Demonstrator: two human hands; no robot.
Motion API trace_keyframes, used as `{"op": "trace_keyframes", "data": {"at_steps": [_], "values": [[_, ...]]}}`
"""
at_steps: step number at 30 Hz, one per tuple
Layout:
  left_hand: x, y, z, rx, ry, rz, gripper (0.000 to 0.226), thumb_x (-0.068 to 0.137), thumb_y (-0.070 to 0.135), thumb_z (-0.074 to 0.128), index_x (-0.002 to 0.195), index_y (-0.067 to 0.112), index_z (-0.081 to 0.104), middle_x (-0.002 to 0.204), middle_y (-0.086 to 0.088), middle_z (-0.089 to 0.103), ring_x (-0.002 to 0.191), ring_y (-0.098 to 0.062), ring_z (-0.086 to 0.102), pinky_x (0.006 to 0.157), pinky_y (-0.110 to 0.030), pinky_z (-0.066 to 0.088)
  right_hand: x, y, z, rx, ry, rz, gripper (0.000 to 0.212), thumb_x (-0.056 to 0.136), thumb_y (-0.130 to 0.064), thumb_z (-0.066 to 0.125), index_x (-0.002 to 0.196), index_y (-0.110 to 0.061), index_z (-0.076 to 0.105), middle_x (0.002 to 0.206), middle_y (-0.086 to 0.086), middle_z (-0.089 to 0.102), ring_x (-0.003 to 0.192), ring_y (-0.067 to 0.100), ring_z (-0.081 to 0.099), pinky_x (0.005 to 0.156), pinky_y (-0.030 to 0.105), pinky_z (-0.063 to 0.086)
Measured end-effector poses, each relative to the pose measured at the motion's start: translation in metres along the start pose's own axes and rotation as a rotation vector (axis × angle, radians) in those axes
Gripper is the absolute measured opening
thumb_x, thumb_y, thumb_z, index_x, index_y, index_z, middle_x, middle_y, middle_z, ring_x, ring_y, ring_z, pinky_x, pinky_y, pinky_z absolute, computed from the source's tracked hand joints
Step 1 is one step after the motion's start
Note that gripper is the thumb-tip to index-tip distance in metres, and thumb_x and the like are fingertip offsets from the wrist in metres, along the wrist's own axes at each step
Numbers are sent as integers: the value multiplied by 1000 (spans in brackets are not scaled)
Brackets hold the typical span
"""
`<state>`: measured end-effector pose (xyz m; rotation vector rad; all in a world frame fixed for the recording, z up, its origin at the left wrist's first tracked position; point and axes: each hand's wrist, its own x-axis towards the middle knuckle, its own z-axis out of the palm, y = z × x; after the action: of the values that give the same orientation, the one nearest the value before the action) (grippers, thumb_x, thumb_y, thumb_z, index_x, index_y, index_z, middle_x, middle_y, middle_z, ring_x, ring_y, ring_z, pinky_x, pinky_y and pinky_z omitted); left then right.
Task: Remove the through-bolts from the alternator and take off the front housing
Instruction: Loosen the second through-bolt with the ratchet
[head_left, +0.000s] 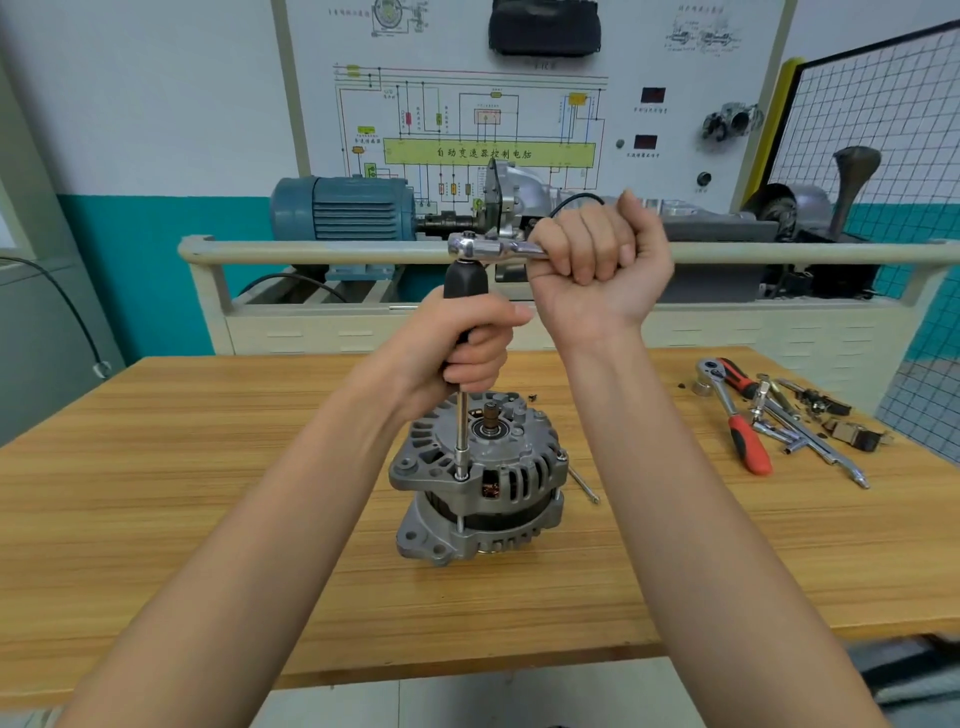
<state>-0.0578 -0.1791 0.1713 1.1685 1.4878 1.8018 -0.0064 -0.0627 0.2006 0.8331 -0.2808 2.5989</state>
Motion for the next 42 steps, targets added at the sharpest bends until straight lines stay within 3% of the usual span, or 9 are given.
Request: {"op": "trace_keyframes", "data": {"at_steps": [5,12,16,22,25,29,37,40,42], "values": [[0,-4,10,38,246,28,51,83,5,53,43,21,26,35,6,20,29,-9,14,37,-15,17,-8,3,3,-91,-35,-86,47,80,-15,40,34,-17,32,31,-4,24,34,12,12,39,21,19],[9,-10,25,122,650,111,40,81,-1,53,54,17,30,36,7,25,31,-11,20,38,-16,20,-34,23,12,-584,-338,-403,45,84,-2,31,44,-20,25,36,-7,31,36,9,21,46,25,19],[4,-10,20,123,543,113,41,82,-1,54,54,18,31,38,7,25,32,-11,20,37,-17,21,-36,27,11,-655,-372,-452,41,82,1,31,46,-17,24,37,-5,27,36,7,24,47,26,17],[-5,1,-2,39,87,44,36,78,14,56,47,18,39,38,4,28,32,-12,24,42,-22,25,-10,2,8,-215,-140,-46,49,82,-13,38,33,-16,33,30,-4,25,37,13,9,41,21,19],[0,2,1,-37,-3,-32,39,78,16,51,42,18,36,34,6,24,27,-7,20,36,-18,20,0,-2,-1,-16,-3,31,48,81,-15,38,34,-15,31,30,-3,23,38,10,7,42,20,16],[3,-4,7,1,115,-14,54,87,9,49,38,21,31,33,7,21,27,-6,15,34,-14,17,-4,-2,-3,-37,-28,-25,47,81,-15,39,34,-16,32,31,-4,24,38,11,9,40,22,18],[7,-9,22,64,606,82,42,84,2,50,53,19,29,38,6,23,33,-12,16,39,-15,16,-30,26,11,-618,-375,-406,45,81,-3,41,42,-25,34,38,-8,33,36,7,24,47,25,19],[9,-11,25,89,674,116,40,83,1,52,55,19,30,38,7,25,34,-12,19,39,-16,17,-36,35,12,-787,-414,-551,40,79,-6,44,46,-27,35,42,-10,35,38,6,28,49,25,19],[8,-11,23,98,644,115,40,83,1,53,55,18,30,38,6,25,34,-12,19,39,-17,19,-33,30,13,-695,-388,-470,46,81,-2,40,43,-26,34,38,-8,30,37,7,24,48,25,18]]}}
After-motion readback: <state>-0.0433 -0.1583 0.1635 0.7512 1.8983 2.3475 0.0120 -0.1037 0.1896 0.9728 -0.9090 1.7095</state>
